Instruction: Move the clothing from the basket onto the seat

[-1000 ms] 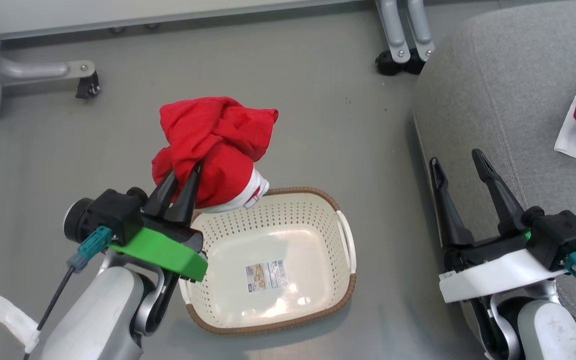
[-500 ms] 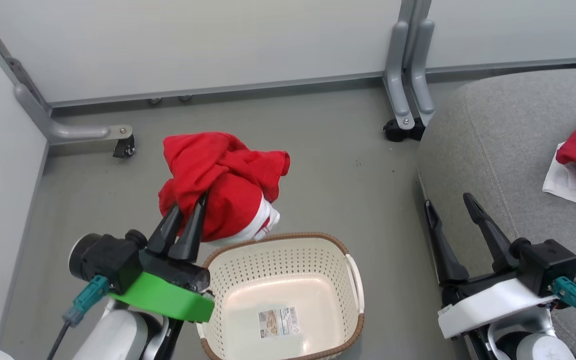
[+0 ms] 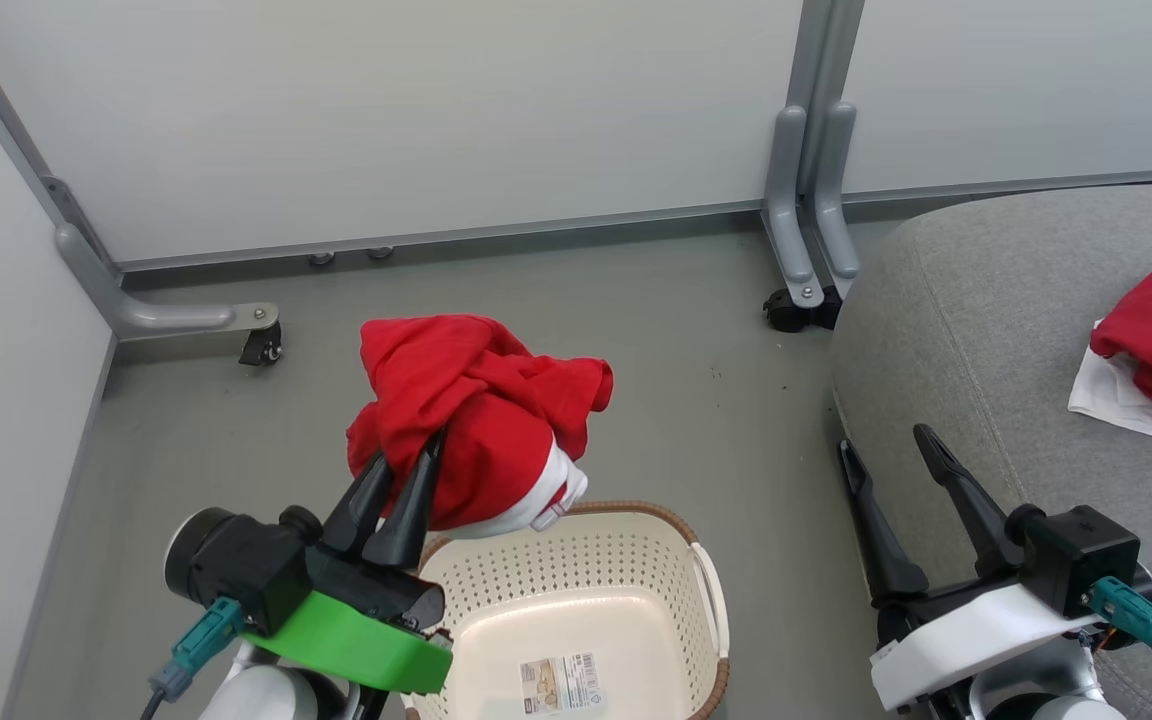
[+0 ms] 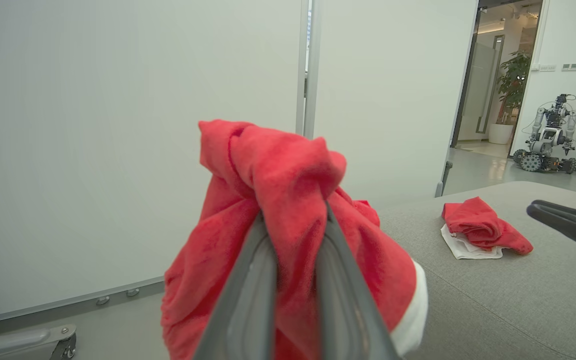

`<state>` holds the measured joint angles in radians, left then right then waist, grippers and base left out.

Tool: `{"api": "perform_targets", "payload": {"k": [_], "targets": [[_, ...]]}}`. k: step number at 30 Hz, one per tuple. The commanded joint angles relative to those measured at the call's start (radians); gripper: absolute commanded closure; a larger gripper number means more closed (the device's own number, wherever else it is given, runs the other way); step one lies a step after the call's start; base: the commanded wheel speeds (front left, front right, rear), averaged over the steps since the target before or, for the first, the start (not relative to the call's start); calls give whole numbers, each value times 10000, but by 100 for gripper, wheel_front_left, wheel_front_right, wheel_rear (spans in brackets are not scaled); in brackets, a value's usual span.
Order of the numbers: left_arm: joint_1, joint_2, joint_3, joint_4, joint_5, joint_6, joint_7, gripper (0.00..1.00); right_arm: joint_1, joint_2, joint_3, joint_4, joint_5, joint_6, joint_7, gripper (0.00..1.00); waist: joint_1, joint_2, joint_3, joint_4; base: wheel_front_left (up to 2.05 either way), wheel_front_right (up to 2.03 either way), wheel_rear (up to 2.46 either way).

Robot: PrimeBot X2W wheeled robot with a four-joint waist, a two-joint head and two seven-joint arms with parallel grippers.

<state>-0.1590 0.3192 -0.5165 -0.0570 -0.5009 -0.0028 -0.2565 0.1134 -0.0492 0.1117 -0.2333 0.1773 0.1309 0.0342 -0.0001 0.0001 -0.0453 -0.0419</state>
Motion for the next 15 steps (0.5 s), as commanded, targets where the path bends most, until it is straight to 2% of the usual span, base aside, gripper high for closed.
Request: {"api": "perform_targets", "payload": {"k": [1,11,15], "targets": [[148,53,22,-53,4,55,16,100,84,-20,18,-32,48,-3,24,0,1,-1,-6,4,0,0,0],[73,105,46,-163,-48,119,20,100,-47,-20,87,-34,114,-3,82,0,1,-1,3,78,0,0,0],[-5,115,38,-205,-34,88,0,100,-340,-16,587,-41,146,-2,185,0,1,-1,28,104,0,0,0]]}}
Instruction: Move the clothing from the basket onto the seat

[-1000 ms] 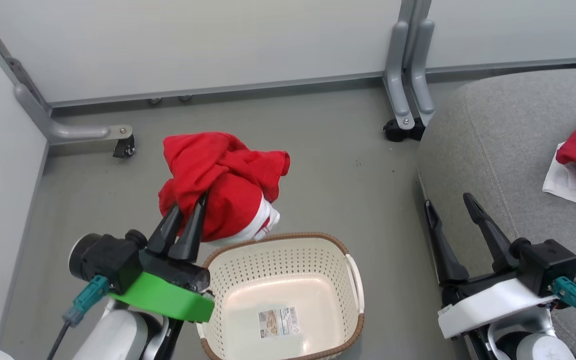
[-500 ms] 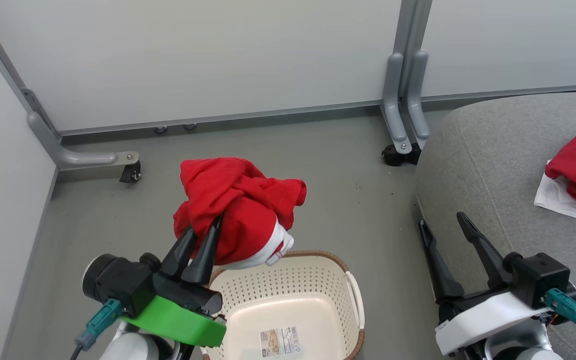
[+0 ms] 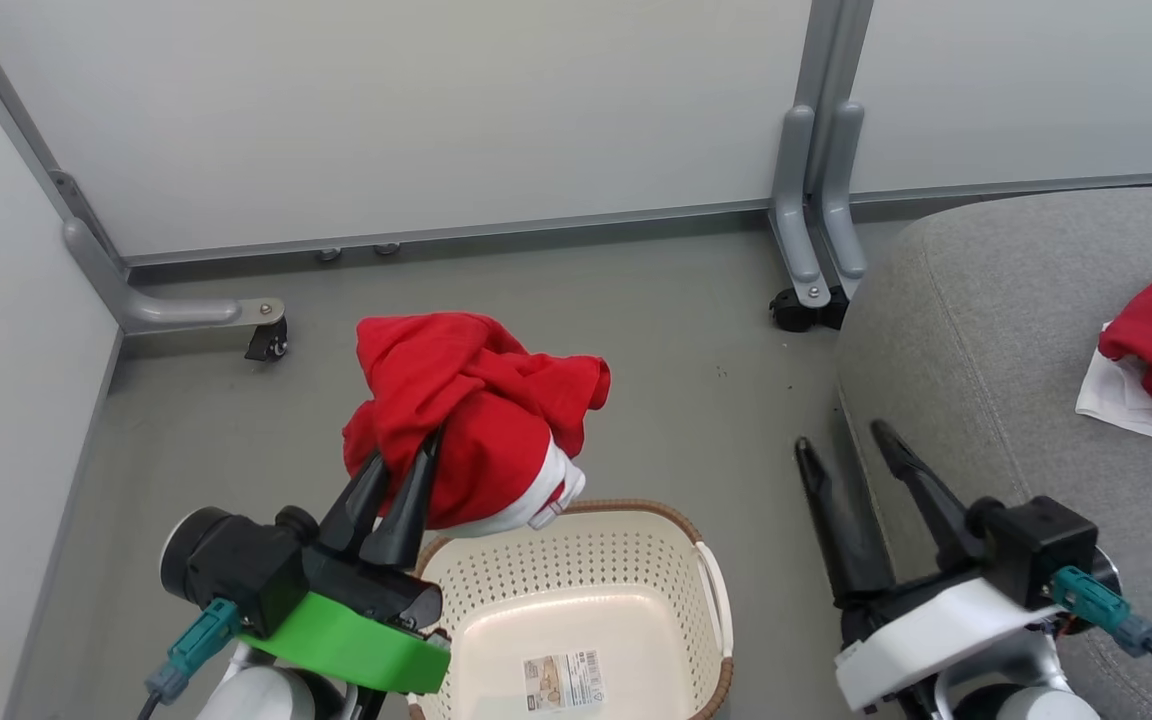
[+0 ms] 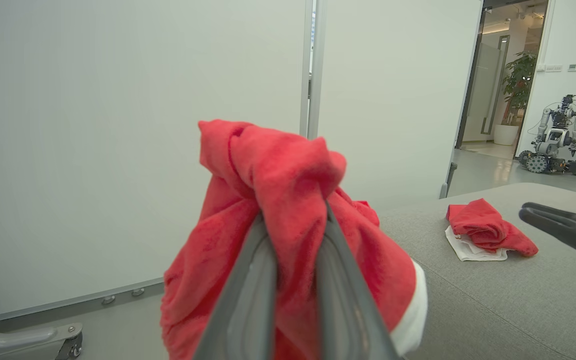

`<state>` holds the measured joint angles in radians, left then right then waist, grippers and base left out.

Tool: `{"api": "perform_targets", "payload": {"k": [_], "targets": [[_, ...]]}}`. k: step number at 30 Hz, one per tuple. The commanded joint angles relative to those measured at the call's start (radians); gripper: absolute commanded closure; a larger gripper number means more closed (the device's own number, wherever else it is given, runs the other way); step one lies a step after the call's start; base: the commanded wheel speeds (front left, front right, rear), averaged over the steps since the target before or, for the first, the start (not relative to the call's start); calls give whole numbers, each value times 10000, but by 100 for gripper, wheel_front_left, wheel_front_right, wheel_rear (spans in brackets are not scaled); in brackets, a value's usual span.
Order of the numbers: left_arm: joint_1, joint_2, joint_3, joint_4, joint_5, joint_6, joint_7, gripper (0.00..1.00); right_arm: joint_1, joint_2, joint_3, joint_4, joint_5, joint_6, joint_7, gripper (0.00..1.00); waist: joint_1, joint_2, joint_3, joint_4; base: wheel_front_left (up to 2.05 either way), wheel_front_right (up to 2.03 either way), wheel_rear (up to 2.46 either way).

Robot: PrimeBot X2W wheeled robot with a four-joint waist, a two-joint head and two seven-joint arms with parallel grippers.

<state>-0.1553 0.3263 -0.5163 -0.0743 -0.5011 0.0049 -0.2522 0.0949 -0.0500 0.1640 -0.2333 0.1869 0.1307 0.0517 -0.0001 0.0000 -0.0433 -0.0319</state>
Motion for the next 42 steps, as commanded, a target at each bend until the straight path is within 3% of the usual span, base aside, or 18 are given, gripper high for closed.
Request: {"api": "perform_targets", "payload": {"k": [1,12,28,29,30,34,35,36,37,42], "targets": [[-67,49,33,-37,-25,3,-45,100,-272,-11,284,-25,65,0,65,0,1,0,19,8,0,0,0],[-522,-42,-296,-160,188,-258,-12,100,-2877,-205,4157,1130,1407,0,142,0,1,0,335,278,0,0,0],[-732,-129,-841,-406,232,-495,174,100,-5120,-108,5550,3880,1501,0,19,0,1,0,398,646,0,0,0],[-737,-132,-865,-406,235,-500,186,100,-5190,-95,5599,4003,1555,0,18,28,1,0,398,659,0,0,0],[-740,-137,-884,-400,225,-509,190,100,-5263,-84,5634,4141,1627,0,-14,100,1,0,398,676,0,0,0],[-735,-111,-920,-322,188,-452,265,100,-5435,-33,5686,4489,1915,0,-209,100,1,0,391,728,0,0,0],[-727,-115,-876,-301,225,-366,265,79,-5453,-23,5664,4522,1986,-1,-296,100,1,0,389,734,0,0,0],[-724,-119,-864,-288,251,-316,263,27,-5444,-22,5648,4551,2047,-1,-332,100,1,0,386,736,0,0,0],[-727,-105,-864,-281,281,-292,281,0,-5421,-21,5584,4557,2079,-1,-446,100,1,0,384,733,0,0,0],[-716,-15,-839,-330,314,-227,287,0,-5132,-14,5151,4544,2154,-1,-753,100,1,0,377,661,0,0,0]]}}
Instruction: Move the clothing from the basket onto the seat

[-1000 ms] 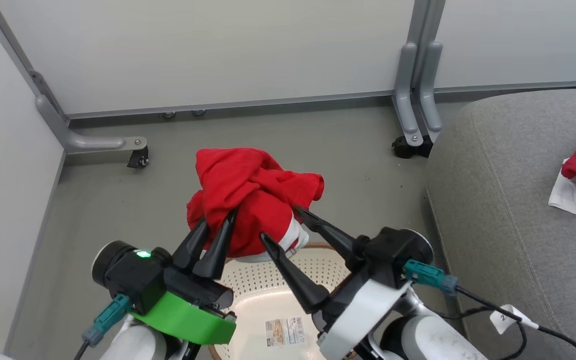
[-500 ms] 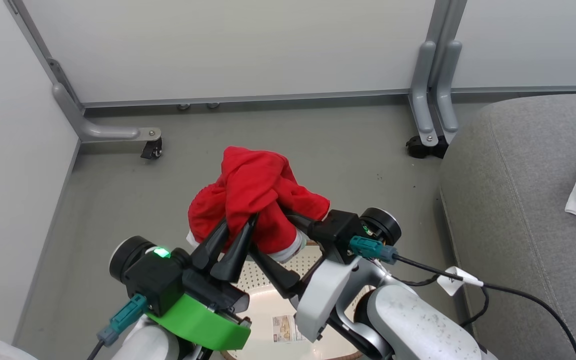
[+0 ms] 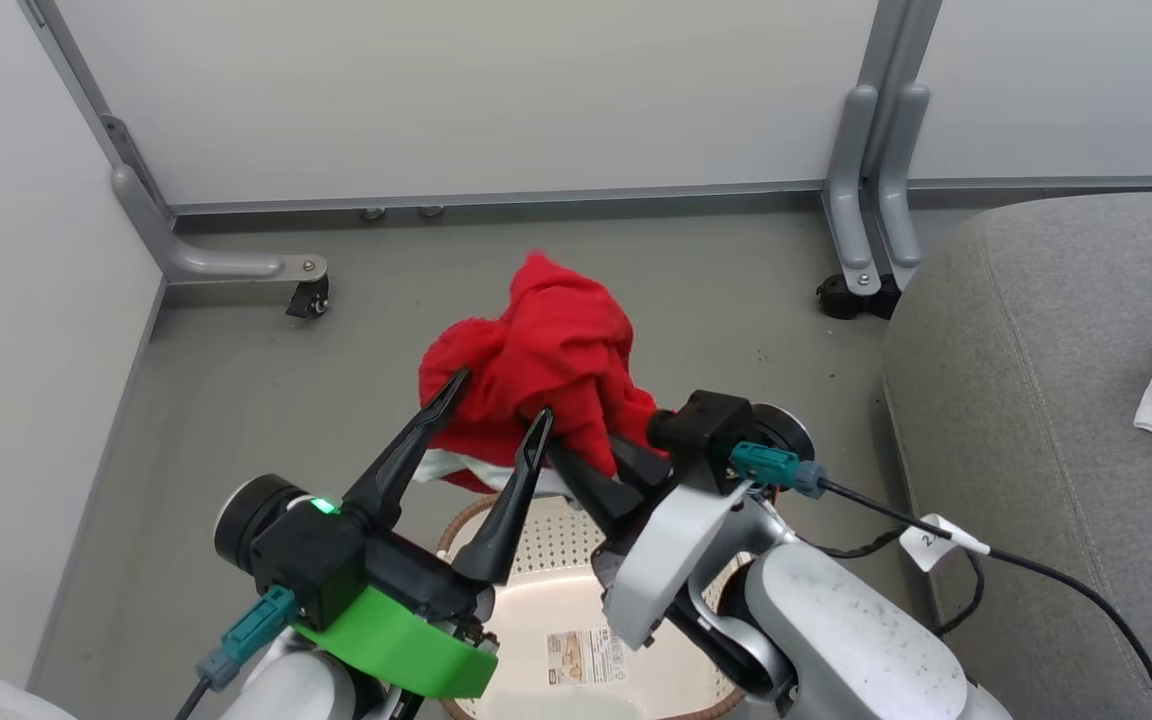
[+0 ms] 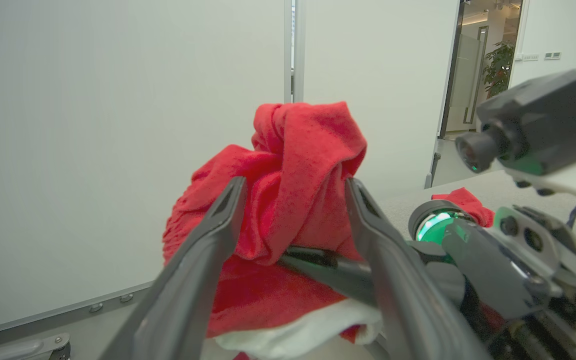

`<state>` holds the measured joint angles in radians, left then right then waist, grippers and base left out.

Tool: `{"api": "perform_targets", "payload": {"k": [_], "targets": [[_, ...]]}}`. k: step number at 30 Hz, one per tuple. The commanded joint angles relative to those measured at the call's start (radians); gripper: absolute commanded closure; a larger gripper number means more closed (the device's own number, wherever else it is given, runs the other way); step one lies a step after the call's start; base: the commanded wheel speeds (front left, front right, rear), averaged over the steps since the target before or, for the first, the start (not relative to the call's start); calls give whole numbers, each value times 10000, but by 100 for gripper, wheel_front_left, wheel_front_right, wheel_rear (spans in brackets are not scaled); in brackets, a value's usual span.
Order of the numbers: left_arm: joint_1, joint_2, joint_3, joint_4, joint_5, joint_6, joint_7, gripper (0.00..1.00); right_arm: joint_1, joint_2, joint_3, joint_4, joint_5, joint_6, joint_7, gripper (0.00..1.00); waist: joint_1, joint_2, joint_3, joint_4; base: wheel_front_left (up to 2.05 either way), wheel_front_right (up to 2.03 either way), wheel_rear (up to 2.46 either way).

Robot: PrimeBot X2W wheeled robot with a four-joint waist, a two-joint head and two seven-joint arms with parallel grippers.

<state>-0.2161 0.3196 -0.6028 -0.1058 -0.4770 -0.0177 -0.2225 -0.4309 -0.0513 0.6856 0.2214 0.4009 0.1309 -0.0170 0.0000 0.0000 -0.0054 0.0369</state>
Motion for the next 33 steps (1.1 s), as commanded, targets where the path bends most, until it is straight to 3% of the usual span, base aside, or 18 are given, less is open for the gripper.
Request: {"api": "perform_targets", "payload": {"k": [1,17,33], "targets": [[-103,86,37,-40,79,-5,-14,0,193,-8,-218,9,-27,-3,-130,100,0,0,-2,-70,0,0,0],[196,914,-900,-279,271,-540,1121,0,1344,-586,-3621,67,-1013,-2,-444,100,0,0,351,-1147,0,0,0],[213,1230,-1663,14,436,-735,1575,0,1917,-521,-5200,-74,-1598,-3,-526,100,0,0,1041,-2972,0,0,0]]}}
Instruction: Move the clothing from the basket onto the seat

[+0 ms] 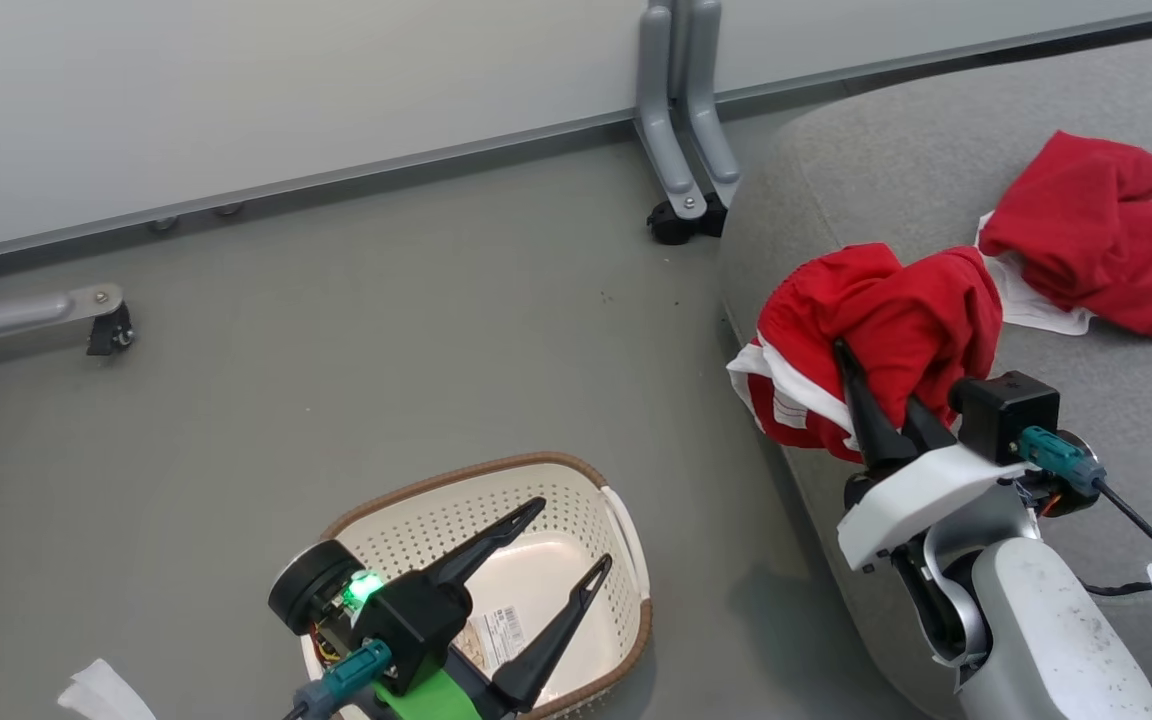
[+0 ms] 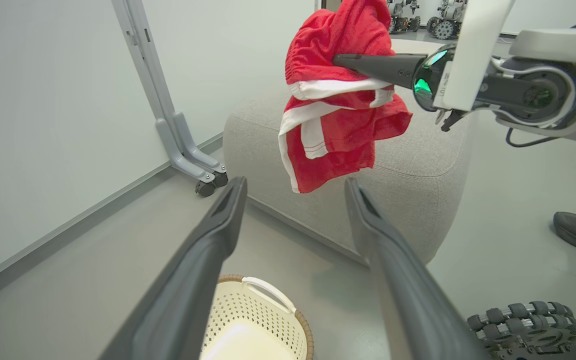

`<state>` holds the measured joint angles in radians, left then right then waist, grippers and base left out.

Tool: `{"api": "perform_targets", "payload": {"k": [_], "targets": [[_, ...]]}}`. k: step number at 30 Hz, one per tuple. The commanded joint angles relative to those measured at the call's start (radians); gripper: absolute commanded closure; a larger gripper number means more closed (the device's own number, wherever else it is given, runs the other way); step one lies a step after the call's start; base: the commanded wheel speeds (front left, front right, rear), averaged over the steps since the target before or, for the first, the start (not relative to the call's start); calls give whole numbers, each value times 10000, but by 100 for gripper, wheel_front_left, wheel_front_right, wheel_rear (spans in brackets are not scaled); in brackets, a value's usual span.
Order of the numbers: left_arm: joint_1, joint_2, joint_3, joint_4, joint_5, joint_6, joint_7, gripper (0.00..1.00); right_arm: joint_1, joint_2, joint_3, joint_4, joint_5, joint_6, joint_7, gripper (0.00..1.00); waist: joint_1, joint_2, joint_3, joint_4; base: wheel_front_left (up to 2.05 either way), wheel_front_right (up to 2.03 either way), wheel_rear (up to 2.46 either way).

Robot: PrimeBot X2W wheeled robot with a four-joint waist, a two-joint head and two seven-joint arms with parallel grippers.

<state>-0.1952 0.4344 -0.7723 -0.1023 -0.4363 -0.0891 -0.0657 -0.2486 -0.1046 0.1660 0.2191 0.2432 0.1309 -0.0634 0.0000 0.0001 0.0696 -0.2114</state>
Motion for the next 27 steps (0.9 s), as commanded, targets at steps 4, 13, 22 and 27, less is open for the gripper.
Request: {"api": "perform_targets", "payload": {"k": [4,13,22,27], "targets": [[-158,172,-61,-121,100,-41,92,0,145,21,-441,-72,-81,-3,-135,100,0,-1,510,-1124,0,0,0],[-438,513,-111,-529,270,-21,273,0,157,192,-1241,-245,-176,-2,-351,100,0,-1,1160,-2523,0,0,0],[-805,899,-51,-1112,403,-39,665,0,-328,360,-1869,-279,9,-2,-720,100,0,-1,1912,-3169,0,0,0],[-1247,1094,39,-1567,422,-106,899,0,-1375,278,-2514,1,201,-2,-1017,100,0,-1,2606,-2967,0,0,0]]}}
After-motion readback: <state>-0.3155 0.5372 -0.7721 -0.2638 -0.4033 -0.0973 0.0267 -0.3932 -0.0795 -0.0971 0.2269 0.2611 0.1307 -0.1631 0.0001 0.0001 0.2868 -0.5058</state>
